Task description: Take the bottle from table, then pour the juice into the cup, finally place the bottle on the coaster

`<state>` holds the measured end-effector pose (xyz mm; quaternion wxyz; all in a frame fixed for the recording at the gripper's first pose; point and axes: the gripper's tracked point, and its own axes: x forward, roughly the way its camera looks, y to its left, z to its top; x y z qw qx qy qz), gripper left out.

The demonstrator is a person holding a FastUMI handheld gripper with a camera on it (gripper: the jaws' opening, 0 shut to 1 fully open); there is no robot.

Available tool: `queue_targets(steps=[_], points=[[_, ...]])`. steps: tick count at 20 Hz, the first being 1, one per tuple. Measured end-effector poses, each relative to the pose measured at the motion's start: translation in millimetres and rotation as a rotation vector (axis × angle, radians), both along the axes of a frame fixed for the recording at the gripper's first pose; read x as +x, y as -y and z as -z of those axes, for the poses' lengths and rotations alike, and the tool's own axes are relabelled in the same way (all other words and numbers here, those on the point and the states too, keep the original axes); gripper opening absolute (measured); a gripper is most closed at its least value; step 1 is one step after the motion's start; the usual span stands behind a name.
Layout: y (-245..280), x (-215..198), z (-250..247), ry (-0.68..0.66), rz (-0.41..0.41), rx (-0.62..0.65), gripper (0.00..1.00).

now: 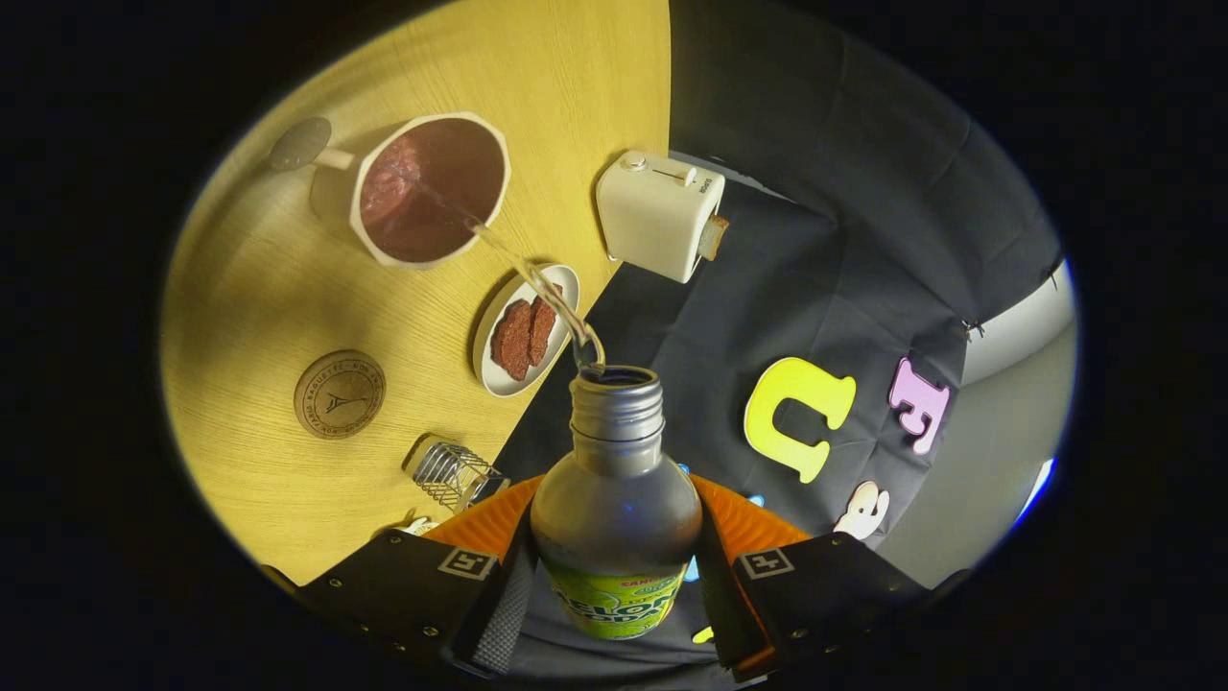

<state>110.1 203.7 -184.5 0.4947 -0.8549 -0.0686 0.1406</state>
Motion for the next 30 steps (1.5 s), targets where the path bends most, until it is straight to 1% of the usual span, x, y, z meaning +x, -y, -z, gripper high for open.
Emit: queue_targets(steps=[7,16,30], points=[[-1,3,-2,0.01,-0.023,-0.053,0.77],[-8,5,3,0.002,-0.045,-0.089,0.77],[-20,-5,28,-0.029,-0.068,-0.119,0.77]])
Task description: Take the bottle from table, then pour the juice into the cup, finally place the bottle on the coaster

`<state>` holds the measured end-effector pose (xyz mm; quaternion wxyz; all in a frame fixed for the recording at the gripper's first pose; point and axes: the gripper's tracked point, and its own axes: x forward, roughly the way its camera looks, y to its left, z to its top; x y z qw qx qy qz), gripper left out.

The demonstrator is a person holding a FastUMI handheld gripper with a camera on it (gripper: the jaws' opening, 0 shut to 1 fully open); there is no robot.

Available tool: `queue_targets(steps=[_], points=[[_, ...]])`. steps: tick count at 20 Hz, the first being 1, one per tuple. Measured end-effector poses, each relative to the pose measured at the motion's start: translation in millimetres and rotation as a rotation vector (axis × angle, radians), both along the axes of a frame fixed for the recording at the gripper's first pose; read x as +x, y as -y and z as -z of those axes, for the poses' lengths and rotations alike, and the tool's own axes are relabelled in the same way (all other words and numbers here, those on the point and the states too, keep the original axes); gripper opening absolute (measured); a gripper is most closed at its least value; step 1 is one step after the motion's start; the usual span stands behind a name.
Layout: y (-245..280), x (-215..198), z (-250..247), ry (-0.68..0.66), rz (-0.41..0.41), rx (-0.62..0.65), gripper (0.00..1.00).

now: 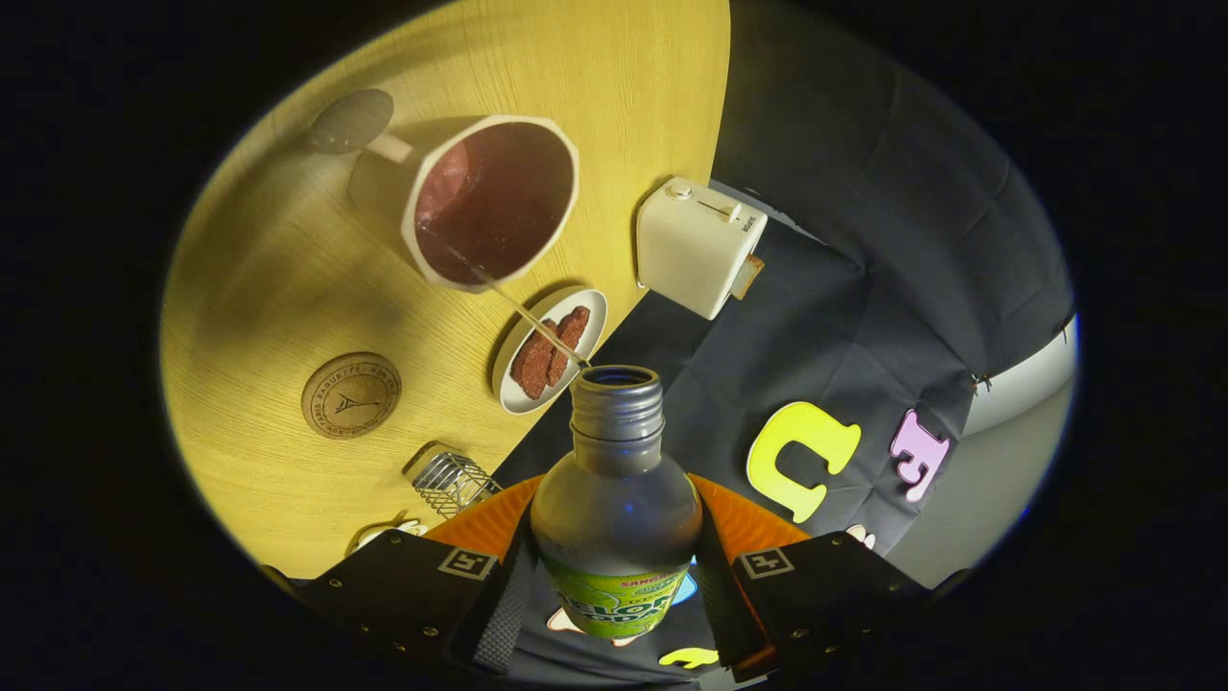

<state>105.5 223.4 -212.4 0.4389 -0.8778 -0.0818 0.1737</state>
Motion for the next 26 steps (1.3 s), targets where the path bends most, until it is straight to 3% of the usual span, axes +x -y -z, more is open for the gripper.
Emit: queue_targets(steps=[9,26], points=[[-13,-9,15,-0.022,-0.024,-0.024,0.77],[-22,-20,45,-0.093,0.004,-0.016,0.77]])
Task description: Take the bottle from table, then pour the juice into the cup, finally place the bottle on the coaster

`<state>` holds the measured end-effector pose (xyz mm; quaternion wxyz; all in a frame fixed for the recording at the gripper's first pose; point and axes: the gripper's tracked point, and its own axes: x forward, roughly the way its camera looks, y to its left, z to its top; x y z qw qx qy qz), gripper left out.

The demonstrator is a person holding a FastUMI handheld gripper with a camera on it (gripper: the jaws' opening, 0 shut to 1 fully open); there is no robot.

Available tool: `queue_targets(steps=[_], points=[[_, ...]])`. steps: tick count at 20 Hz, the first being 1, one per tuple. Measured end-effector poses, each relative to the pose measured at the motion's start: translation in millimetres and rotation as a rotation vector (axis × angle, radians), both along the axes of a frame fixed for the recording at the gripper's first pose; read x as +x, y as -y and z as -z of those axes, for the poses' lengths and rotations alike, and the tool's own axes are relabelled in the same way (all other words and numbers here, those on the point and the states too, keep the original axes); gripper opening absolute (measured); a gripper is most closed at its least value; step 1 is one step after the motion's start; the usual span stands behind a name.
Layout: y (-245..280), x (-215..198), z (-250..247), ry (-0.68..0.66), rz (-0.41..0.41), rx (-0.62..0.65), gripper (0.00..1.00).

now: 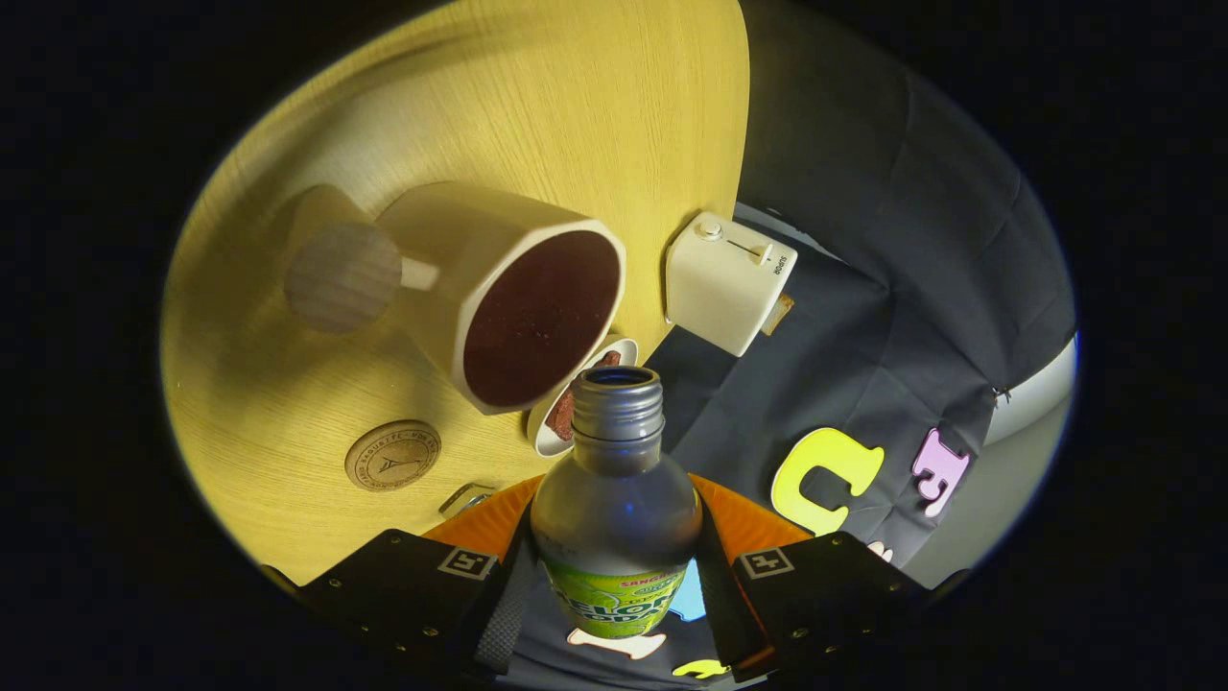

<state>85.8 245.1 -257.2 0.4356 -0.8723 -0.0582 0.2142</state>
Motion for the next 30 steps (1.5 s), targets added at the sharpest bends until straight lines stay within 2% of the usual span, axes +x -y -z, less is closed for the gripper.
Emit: queue_targets(steps=[8,12,23,30], points=[[5,1,11,-0.035,0.037,0.023,0.77],[4,0,15,-0.058,0.043,0.078,0.77],[16,-10,-1,-0.152,0.146,0.509,0.77],[36,0,-28,-0.168,0.257,0.834,0.77]])
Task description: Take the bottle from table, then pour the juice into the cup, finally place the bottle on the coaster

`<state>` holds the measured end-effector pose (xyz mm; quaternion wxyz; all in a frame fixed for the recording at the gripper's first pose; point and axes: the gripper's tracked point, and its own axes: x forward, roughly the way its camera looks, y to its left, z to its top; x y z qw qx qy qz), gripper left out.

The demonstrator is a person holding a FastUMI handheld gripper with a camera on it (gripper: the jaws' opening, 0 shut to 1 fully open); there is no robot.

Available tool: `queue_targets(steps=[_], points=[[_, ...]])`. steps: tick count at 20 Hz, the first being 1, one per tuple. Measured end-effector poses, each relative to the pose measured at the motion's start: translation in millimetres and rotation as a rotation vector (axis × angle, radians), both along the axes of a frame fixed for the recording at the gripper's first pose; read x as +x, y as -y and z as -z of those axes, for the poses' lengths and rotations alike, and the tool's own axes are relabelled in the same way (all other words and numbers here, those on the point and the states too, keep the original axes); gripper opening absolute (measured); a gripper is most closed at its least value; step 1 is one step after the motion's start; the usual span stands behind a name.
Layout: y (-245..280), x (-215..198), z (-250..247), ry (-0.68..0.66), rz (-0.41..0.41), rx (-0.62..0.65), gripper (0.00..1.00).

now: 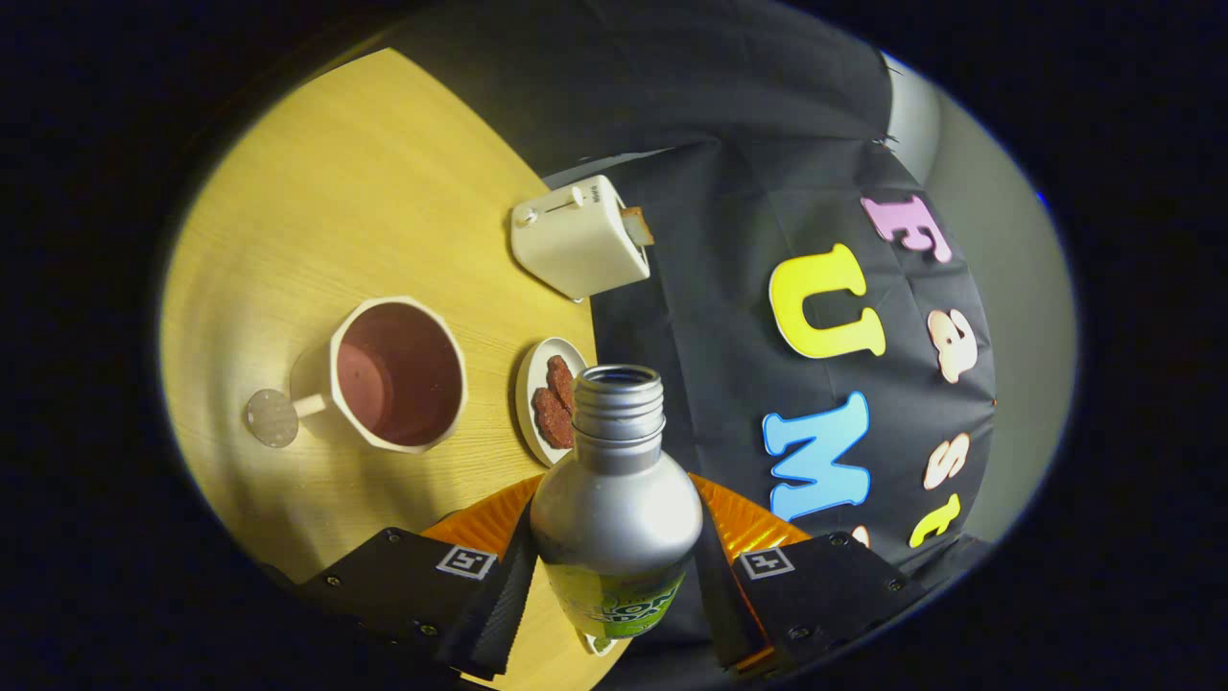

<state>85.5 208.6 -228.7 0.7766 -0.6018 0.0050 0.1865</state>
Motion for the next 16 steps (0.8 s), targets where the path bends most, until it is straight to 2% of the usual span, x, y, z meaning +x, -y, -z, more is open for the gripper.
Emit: queue_targets(steps=[6,11,16], points=[[16,10,-24,0.003,0.073,0.184,0.77],[33,5,-33,-0.047,0.16,0.424,0.77],[44,0,-38,-0.107,0.197,0.604,0.77]])
